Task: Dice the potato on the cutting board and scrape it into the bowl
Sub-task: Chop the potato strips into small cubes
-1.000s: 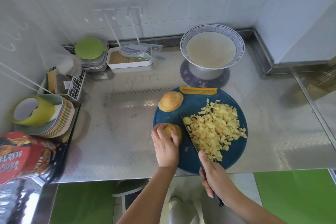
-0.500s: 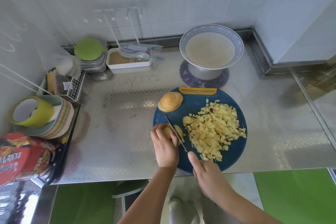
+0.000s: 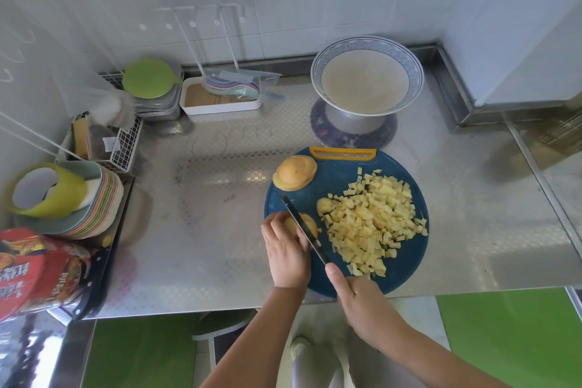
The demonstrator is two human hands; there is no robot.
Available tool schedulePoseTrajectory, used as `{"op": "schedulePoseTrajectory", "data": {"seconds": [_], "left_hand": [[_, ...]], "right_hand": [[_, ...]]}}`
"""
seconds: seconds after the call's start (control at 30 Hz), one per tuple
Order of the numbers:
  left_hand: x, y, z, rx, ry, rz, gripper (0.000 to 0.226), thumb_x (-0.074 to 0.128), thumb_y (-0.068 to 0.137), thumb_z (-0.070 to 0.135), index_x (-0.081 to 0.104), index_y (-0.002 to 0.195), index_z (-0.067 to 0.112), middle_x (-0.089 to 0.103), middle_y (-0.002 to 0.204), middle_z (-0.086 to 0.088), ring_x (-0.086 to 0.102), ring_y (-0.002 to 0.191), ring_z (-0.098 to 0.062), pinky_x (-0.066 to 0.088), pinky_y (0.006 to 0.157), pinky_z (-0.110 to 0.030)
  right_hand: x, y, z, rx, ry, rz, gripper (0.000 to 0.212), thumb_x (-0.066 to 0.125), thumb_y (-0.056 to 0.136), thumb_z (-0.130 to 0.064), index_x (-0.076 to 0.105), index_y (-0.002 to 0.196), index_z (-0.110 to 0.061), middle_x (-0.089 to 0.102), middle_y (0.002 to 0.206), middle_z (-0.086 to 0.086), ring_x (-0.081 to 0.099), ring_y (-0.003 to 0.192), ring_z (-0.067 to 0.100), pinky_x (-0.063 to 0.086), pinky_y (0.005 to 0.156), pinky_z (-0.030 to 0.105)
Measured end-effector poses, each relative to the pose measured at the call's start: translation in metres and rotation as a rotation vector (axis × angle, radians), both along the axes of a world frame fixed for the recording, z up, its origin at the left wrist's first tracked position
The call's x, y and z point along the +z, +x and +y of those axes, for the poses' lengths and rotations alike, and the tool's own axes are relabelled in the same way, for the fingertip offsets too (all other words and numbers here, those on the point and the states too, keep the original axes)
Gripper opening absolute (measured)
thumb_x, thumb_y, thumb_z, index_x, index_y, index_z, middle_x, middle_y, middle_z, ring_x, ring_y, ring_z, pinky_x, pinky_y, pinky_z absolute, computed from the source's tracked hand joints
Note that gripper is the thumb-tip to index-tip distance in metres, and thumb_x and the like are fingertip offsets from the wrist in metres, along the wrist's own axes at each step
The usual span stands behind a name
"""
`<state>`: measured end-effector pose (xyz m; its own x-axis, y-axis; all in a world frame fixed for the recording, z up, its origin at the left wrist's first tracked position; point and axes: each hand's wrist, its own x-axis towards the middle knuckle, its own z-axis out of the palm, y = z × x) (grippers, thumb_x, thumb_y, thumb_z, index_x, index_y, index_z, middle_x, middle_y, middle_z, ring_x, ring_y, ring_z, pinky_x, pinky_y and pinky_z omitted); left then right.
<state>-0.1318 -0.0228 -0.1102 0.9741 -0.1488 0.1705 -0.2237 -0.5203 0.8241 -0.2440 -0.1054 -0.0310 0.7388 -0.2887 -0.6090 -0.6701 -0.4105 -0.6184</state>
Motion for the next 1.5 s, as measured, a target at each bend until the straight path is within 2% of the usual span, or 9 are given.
{"op": "schedulePoseTrajectory", "data": {"seconds": [0.1, 0.23, 0.37, 0.53, 0.73, 0.9, 1.07, 1.3, 1.5], "left_hand": [[-0.001, 0.001, 0.000, 0.000, 0.002, 0.002, 0.030, 0.041, 0.095, 0.039, 0.042, 0.117, 0.019, 0.043, 0.116, -0.005, 0.051, 0.104, -0.023, 0.050, 0.089, -0.041], [-0.001, 0.002, -0.002, 0.011, 0.007, -0.013, 0.030, 0.041, 0.095, 0.035, 0.045, 0.115, 0.013, 0.046, 0.114, -0.010, 0.053, 0.101, -0.027, 0.051, 0.086, -0.042], [0.000, 0.002, -0.002, 0.016, 0.013, -0.011, 0.031, 0.042, 0.094, 0.033, 0.047, 0.114, 0.010, 0.046, 0.113, -0.010, 0.053, 0.100, -0.026, 0.051, 0.085, -0.039], [0.000, 0.002, -0.002, 0.023, 0.024, -0.036, 0.027, 0.043, 0.092, 0.029, 0.046, 0.113, 0.012, 0.048, 0.112, -0.009, 0.055, 0.098, -0.026, 0.051, 0.083, -0.037], [0.001, 0.003, -0.003, 0.037, 0.045, -0.057, 0.026, 0.042, 0.090, 0.026, 0.048, 0.111, 0.012, 0.048, 0.110, -0.008, 0.053, 0.097, -0.024, 0.050, 0.082, -0.033], [0.005, 0.001, -0.003, 0.054, -0.024, -0.002, 0.031, 0.036, 0.092, 0.029, 0.052, 0.111, 0.010, 0.042, 0.111, 0.003, 0.050, 0.101, -0.018, 0.049, 0.088, -0.037], [0.005, 0.000, -0.001, 0.039, -0.055, 0.012, 0.032, 0.032, 0.094, 0.035, 0.049, 0.113, 0.015, 0.037, 0.113, 0.009, 0.047, 0.106, -0.015, 0.046, 0.094, -0.038], [0.004, -0.001, 0.000, 0.035, -0.059, 0.024, 0.036, 0.029, 0.096, 0.041, 0.049, 0.114, 0.017, 0.036, 0.114, 0.009, 0.046, 0.108, -0.016, 0.044, 0.096, -0.040], [0.002, 0.001, 0.000, 0.046, -0.058, 0.037, 0.038, 0.031, 0.095, 0.044, 0.049, 0.115, 0.018, 0.034, 0.112, 0.011, 0.048, 0.108, -0.018, 0.046, 0.095, -0.043]], "right_hand": [[-0.002, 0.001, 0.000, -0.044, 0.076, -0.007, 0.059, 0.023, 0.091, -0.067, 0.039, 0.059, -0.020, 0.040, 0.056, -0.004, 0.038, 0.051, 0.008, 0.041, 0.058, 0.023], [0.000, 0.004, -0.004, -0.068, 0.081, 0.064, 0.063, 0.022, 0.089, -0.069, 0.036, 0.058, -0.015, 0.037, 0.054, -0.004, 0.038, 0.050, 0.010, 0.035, 0.056, 0.023], [-0.006, 0.012, -0.008, -0.062, 0.076, 0.087, 0.065, 0.022, 0.089, -0.071, 0.033, 0.055, -0.016, 0.031, 0.042, -0.008, 0.031, 0.037, 0.006, 0.029, 0.049, 0.023], [-0.019, 0.020, -0.008, -0.054, 0.042, 0.070, 0.064, 0.023, 0.087, -0.072, 0.027, 0.053, -0.017, 0.027, 0.039, -0.010, 0.028, 0.035, 0.007, 0.031, 0.054, 0.026], [-0.028, 0.025, -0.010, -0.071, 0.024, 0.082, 0.065, 0.022, 0.090, -0.069, 0.026, 0.052, -0.017, 0.025, 0.035, -0.008, 0.025, 0.036, 0.008, 0.025, 0.050, 0.022], [-0.022, 0.025, -0.014, -0.084, 0.114, 0.055, 0.067, 0.022, 0.090, -0.070, 0.024, 0.048, -0.018, 0.024, 0.035, -0.006, 0.025, 0.032, 0.010, 0.024, 0.048, 0.026], [-0.016, 0.023, -0.018, -0.078, 0.186, 0.013, 0.070, 0.021, 0.082, -0.075, 0.031, 0.051, -0.013, 0.029, 0.037, -0.001, 0.032, 0.030, 0.015, 0.029, 0.043, 0.024], [-0.011, 0.018, -0.019, -0.170, 0.311, 0.028, 0.072, 0.028, 0.093, -0.071, 0.042, 0.061, -0.008, 0.037, 0.044, 0.005, 0.037, 0.033, 0.016, 0.032, 0.039, 0.024], [-0.008, 0.012, -0.005, -0.112, 0.124, -0.101, 0.067, 0.026, 0.091, -0.067, 0.027, 0.049, -0.015, 0.025, 0.036, -0.005, 0.029, 0.035, 0.011, 0.032, 0.056, 0.029]]}}
